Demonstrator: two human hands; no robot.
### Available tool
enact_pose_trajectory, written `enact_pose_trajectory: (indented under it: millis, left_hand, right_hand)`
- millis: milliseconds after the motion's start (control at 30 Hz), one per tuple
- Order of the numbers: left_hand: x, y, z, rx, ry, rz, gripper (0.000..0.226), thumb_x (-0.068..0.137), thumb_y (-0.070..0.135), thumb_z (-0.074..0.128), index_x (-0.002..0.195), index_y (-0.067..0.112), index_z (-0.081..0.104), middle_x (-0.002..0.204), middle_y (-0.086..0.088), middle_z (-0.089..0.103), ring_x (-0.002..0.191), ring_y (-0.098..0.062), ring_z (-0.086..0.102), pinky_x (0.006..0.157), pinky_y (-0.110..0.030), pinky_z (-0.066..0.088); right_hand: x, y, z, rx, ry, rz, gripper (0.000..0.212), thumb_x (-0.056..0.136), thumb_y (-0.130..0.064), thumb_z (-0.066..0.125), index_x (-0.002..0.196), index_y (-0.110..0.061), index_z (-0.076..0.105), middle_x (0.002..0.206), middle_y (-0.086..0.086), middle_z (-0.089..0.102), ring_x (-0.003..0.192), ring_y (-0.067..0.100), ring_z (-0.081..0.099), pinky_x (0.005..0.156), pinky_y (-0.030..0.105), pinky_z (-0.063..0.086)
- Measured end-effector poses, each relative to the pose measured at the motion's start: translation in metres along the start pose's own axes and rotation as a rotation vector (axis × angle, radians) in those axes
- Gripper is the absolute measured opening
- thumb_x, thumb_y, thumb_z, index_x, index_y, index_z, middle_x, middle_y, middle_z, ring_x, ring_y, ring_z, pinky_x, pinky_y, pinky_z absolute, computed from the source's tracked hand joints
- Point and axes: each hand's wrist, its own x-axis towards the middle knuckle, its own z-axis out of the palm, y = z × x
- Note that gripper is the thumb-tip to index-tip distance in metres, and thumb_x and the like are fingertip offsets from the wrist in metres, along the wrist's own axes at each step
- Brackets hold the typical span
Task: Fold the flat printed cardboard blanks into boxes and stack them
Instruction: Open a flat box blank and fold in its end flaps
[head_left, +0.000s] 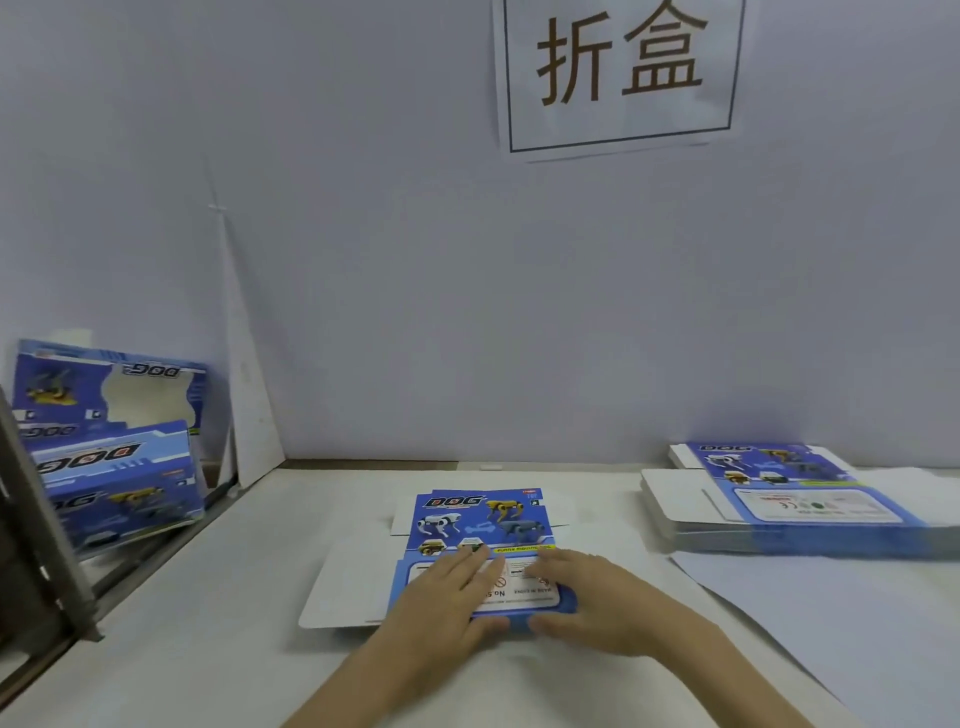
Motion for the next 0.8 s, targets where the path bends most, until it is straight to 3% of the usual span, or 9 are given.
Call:
enact_pose_trajectory:
  millis: [100, 200, 233, 367, 467, 567, 633, 700, 800]
  left_hand:
    - [-0.001, -0.001, -0.007, 0.021, -0.03, 0.024, 0.085, 0.08, 0.067, -0.003, 0.153, 0.026, 0.003, 0.161, 0.007, -0.004, 0.147, -0.011, -0.004, 0.117, -0.026, -0.002]
    - [-0.003, -0.001, -0.011, 0.019, 0.057, 0.035, 0.05, 0.105, 0.033, 0.024, 0.153, 0.023, 0.015, 0.16, 0.005, 0.014, 0.146, -0.014, 0.017, 0.117, -0.026, 0.016]
    - [-0.005, -0.001, -0.013, -0.012, 0.126, 0.039, 0.048, 0.104, 0.023, 0.03, 0.151, 0.024, 0.021, 0.157, 0.004, 0.024, 0.142, -0.014, 0.028, 0.113, -0.023, 0.024]
    - [-0.004, -0.002, -0.023, -0.1, 0.355, 0.039, 0.04, 0.1, 0.019, 0.041, 0.139, 0.028, 0.047, 0.133, 0.006, 0.058, 0.111, -0.017, 0.059, 0.088, -0.019, 0.042]
    - [-0.004, -0.003, -0.031, -0.142, 0.428, 0.054, 0.032, 0.094, 0.027, 0.056, 0.125, 0.031, 0.062, 0.119, 0.01, 0.067, 0.102, -0.014, 0.064, 0.083, -0.013, 0.043]
    - [-0.008, -0.009, -0.049, -0.337, 0.398, 0.011, 0.025, 0.092, 0.03, 0.061, 0.115, 0.037, 0.068, 0.11, 0.015, 0.07, 0.093, -0.004, 0.06, 0.076, -0.002, 0.037]
    - [-0.013, -0.012, -0.076, -0.421, 0.613, -0.005, 0.014, 0.091, 0.026, 0.063, 0.097, 0.035, 0.073, 0.079, 0.022, 0.07, 0.069, 0.0, 0.058, 0.065, -0.013, 0.043]
    - [-0.015, -0.012, -0.105, -0.485, 0.907, -0.064, 0.016, 0.092, 0.027, 0.063, 0.076, 0.022, 0.064, 0.053, 0.019, 0.052, 0.049, -0.003, 0.042, 0.049, -0.014, 0.034]
    - [-0.019, 0.006, -0.142, -0.766, 1.13, -0.044, 0.015, 0.089, 0.038, 0.054, 0.081, 0.026, 0.057, 0.053, 0.019, 0.048, 0.047, -0.002, 0.043, 0.044, -0.007, 0.032]
  right_hand:
    - [-0.005, -0.002, -0.002, -0.011, -0.01, 0.02, 0.058, 0.093, -0.052, 0.05, 0.145, -0.03, 0.038, 0.156, -0.008, 0.029, 0.139, 0.015, 0.031, 0.112, 0.028, 0.026]
    - [-0.011, -0.004, -0.01, 0.051, 0.098, 0.038, 0.039, 0.093, -0.05, 0.05, 0.125, -0.029, 0.058, 0.131, -0.006, 0.056, 0.121, 0.019, 0.05, 0.098, 0.029, 0.04]
    - [-0.014, -0.005, -0.014, 0.068, 0.179, 0.034, 0.034, 0.094, -0.049, 0.049, 0.119, -0.029, 0.061, 0.123, -0.008, 0.061, 0.117, 0.019, 0.053, 0.096, 0.029, 0.041]
    - [-0.024, 0.001, -0.032, 0.027, 0.698, -0.076, 0.034, 0.096, -0.031, 0.055, 0.129, -0.024, 0.059, 0.139, -0.007, 0.053, 0.138, 0.013, 0.038, 0.116, 0.031, 0.016]
    - [-0.032, 0.001, -0.047, 0.191, 1.006, -0.116, 0.033, 0.092, -0.015, 0.061, 0.125, -0.013, 0.062, 0.134, 0.004, 0.057, 0.133, 0.022, 0.045, 0.111, 0.039, 0.031]
    - [-0.038, -0.004, -0.06, 0.361, 1.115, -0.1, 0.04, 0.093, -0.025, 0.049, 0.131, -0.015, 0.056, 0.137, 0.001, 0.054, 0.133, 0.016, 0.044, 0.109, 0.028, 0.032]
    - [-0.04, -0.007, -0.067, 0.454, 1.18, -0.068, 0.046, 0.092, -0.029, 0.043, 0.136, -0.017, 0.05, 0.14, -0.004, 0.049, 0.132, 0.009, 0.041, 0.108, 0.015, 0.028]
    - [-0.04, -0.01, -0.073, 0.553, 1.229, -0.01, 0.053, 0.092, -0.033, 0.042, 0.142, -0.018, 0.042, 0.142, -0.008, 0.042, 0.13, 0.002, 0.036, 0.103, 0.003, 0.022]
    - [-0.036, -0.017, -0.082, 0.717, 1.072, 0.092, 0.059, 0.098, -0.038, 0.048, 0.15, -0.021, 0.026, 0.152, -0.005, 0.032, 0.137, 0.008, 0.032, 0.11, 0.023, 0.029]
